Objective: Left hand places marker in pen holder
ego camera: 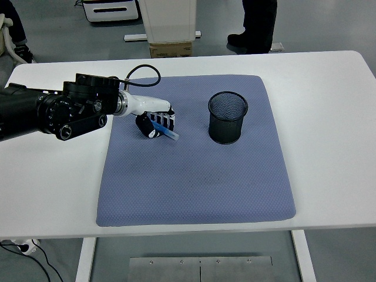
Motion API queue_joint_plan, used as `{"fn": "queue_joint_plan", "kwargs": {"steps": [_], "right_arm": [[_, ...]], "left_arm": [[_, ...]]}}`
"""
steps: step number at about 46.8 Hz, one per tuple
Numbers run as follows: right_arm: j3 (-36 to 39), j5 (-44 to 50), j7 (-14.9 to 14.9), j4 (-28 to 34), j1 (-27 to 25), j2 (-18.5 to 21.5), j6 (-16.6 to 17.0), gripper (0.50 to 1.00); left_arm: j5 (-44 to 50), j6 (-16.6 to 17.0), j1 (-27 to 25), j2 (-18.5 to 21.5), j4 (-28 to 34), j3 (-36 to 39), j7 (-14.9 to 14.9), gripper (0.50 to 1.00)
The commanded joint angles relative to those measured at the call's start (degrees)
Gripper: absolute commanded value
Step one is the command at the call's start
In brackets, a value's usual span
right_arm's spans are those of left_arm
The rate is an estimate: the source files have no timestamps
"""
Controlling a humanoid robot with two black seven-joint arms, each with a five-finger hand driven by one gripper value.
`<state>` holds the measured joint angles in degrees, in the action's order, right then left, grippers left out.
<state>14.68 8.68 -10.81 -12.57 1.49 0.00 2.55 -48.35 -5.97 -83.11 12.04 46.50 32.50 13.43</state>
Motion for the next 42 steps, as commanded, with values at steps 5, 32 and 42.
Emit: {"fn": "queue_joint_plan", "kwargs": {"steps": [5,32,42], "right_arm": [[0.00,-0.06,0.00,0.00,0.00,0.00,0.00,1.000],[0.00,0.02,0.00,0.00,0.00,0.00,0.00,1.000],[0.00,0.02,0.00,0.00,0.00,0.00,0.00,1.000]], "left_arm": [[2.03,-0.10,-0.47,0.09,0.00,-0.24,0.28,0.500],[8.80,-2.73,-5.65,0.35,0.00,-3.06,0.37,0.500],[8.89,-4.58,-7.42,0.18,0.00,-5.08,0.37,0.500]]}}
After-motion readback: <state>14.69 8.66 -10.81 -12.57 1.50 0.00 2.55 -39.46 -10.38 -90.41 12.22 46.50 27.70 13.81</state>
